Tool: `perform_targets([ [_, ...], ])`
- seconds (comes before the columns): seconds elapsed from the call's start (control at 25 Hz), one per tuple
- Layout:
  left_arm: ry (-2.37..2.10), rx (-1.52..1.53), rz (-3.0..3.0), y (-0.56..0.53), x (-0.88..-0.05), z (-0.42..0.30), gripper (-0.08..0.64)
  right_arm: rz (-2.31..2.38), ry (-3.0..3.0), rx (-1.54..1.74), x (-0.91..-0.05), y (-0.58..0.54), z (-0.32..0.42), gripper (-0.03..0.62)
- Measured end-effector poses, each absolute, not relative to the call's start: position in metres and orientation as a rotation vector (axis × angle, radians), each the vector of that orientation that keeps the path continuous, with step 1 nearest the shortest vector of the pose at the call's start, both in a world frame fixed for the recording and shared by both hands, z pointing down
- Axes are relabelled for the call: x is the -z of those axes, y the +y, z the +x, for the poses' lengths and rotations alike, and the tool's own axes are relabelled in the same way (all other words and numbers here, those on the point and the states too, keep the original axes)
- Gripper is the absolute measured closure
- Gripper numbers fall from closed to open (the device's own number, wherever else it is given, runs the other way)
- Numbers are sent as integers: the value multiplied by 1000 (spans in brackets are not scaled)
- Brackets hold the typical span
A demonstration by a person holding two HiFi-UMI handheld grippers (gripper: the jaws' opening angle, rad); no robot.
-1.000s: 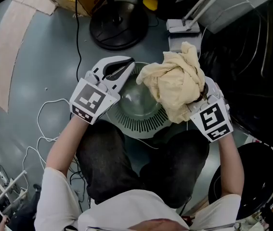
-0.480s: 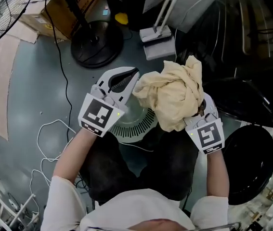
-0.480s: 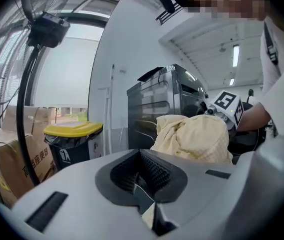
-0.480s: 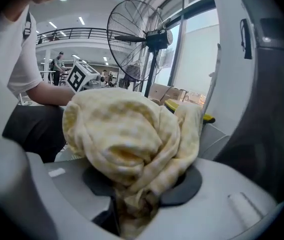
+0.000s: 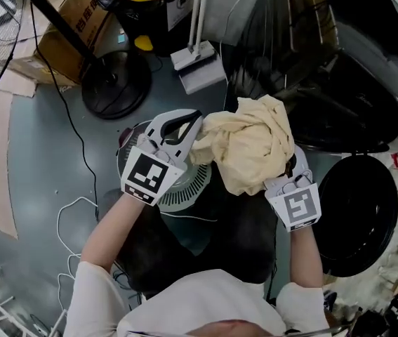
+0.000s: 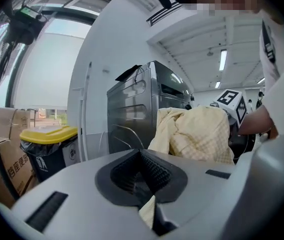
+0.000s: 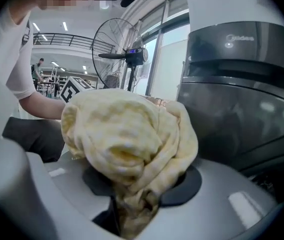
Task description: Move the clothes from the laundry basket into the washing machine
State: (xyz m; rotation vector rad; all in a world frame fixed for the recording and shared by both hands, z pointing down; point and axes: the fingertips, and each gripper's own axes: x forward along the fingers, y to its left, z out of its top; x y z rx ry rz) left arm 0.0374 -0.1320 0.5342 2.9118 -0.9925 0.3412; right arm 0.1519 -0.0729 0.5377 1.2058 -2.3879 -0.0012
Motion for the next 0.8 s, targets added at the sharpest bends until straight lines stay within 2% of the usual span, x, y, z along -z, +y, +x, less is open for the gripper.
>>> perform_targets([
  [0.8, -621, -315, 3038, -101, -542, 162, 554, 1942, -2012, 64, -532, -33, 367, 402],
])
